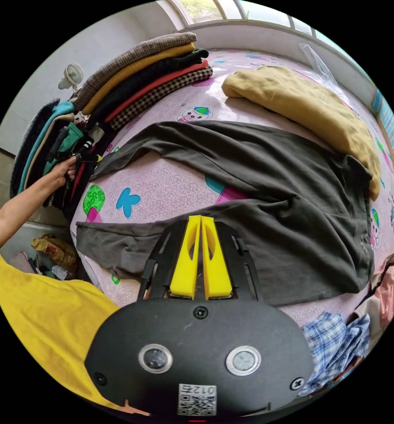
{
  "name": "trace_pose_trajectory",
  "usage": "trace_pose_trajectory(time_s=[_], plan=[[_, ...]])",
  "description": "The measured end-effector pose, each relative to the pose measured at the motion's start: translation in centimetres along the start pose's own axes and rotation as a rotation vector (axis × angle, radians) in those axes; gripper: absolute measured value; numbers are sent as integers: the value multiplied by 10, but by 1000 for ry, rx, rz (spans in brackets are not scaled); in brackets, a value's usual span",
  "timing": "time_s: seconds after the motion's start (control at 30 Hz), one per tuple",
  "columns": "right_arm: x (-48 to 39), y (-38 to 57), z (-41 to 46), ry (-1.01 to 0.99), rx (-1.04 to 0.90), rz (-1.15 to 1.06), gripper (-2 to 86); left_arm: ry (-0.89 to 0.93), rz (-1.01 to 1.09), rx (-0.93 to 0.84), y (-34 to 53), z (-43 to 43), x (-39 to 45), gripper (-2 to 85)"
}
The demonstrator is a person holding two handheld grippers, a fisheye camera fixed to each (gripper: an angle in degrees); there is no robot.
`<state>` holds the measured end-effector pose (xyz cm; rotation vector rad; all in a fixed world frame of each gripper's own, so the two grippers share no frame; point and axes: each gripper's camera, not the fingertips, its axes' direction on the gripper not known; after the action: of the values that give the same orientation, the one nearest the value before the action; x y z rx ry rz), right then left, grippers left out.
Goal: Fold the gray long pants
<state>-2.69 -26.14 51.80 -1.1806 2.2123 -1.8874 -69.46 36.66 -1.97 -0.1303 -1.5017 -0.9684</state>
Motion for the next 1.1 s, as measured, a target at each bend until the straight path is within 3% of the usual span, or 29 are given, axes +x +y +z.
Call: trace_pose_trajectory(time_s=[0.13,0.3,0.43,0.7,0.8,0.93,1.0,1.1], plan=[[-4,-12,32,9,-41,-34,6,-34,-54,-13,-13,2,-13,4],[9,-32,58,50,-52,-28,5,-349,-169,98,-19,-22,-16,4],[5,-55,75,41,-24,-77,5,-329,-104,181,-19,-42,12,4],[-66,-90,149,84,-94,-298,5,-322,39,11,-39,-23,35,4],[-78,-90,175,137,-151,-327,4,-406,103,-53,-41,-14,37,4],[-84,-72,187,51,-259,-447,2,-341,71,60,-36,-47,37,4],[-80,-67,185,33,-248,-415,3,-266,162,162,-36,-68,57,4],[-76,-74,179,-24,-146,-327,7,-158,473,206,-43,-75,115,3]])
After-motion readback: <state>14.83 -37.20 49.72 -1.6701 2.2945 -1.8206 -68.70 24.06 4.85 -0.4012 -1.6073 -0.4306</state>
